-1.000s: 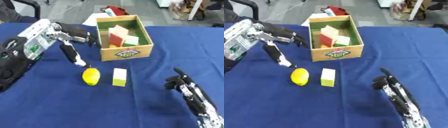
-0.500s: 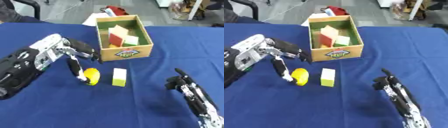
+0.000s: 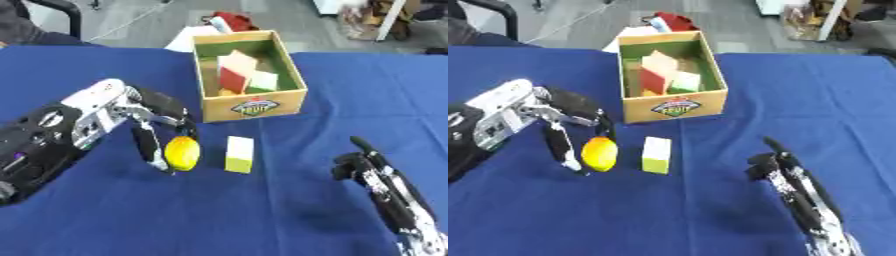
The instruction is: Pick up objects on the table and place them in the box.
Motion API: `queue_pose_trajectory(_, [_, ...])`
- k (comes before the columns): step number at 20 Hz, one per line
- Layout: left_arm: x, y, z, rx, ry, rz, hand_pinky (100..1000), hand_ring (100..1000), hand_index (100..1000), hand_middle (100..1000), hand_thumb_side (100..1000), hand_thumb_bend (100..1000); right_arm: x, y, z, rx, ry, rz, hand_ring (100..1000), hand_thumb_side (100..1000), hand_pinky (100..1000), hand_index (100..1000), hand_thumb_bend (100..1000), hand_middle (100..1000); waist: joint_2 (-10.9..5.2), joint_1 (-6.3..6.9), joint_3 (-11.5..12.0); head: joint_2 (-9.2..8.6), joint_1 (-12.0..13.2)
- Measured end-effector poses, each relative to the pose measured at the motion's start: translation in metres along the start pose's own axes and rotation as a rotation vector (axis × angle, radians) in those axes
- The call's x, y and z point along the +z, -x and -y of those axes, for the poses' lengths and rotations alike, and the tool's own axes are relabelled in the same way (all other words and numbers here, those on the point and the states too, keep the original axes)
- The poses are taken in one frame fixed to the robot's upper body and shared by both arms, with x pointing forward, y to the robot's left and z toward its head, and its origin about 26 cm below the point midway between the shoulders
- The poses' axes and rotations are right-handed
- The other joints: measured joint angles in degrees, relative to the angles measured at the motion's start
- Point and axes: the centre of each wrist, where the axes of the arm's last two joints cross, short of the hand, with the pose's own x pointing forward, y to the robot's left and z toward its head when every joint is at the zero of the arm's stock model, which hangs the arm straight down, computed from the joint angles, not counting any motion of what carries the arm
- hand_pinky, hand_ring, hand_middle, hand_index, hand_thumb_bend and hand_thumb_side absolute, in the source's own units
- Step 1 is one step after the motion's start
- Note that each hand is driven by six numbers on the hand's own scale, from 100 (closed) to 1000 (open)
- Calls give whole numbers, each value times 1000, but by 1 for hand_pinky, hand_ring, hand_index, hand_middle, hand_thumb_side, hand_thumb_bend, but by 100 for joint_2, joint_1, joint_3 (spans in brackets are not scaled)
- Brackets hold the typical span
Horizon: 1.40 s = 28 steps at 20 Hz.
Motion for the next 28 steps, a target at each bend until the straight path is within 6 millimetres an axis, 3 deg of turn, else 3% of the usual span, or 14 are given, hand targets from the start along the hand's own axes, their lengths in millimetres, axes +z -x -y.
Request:
queue_pose_trajectory(1, [1,1,-1,-3,-3,-8,585,513,697,540,331,395,0,0,0,0,0,0,654,725,649,1000,100,666,0,0,0,0,-1])
queue_pose_trajectory(5, [12,3,-14,-23,-70,-21,534,453,631,466,310,282,0,0,0,0,0,0,655,727,649,1000,100,666,0,0,18,0,-7])
queue_pose_trajectory(12, [63,15,-87,-122,-292,-152,564,469,650,483,318,361,0,0,0,-1,3,-3,655,736,650,1000,100,666,0,0,74,-1,-29])
queue_pose_trajectory(14, [66,27,-103,-123,-352,-244,567,468,652,481,303,356,0,0,0,-1,3,-3,655,742,650,1000,100,666,0,0,72,-6,-30])
queue_pose_trajectory(19, [35,56,-116,-64,-463,-470,595,483,676,494,281,343,0,0,0,-1,3,-4,655,756,650,1000,100,666,7,0,-88,-40,14])
queue_pose_trajectory(25, [-19,66,-94,11,-565,-673,627,492,702,493,220,224,-6,-2,-6,-6,-26,8,654,773,649,1000,100,666,143,-3,-413,-160,215])
queue_pose_trajectory(26, [-27,66,-89,16,-594,-699,651,517,725,517,222,223,-7,-2,-7,-9,-28,11,654,775,649,1000,100,666,153,-3,-452,-166,248])
queue_pose_trajectory(28, [-38,64,-83,17,-645,-734,745,665,815,669,230,239,-8,-3,-7,-9,-33,16,654,780,649,1000,100,666,162,-3,-493,-180,286])
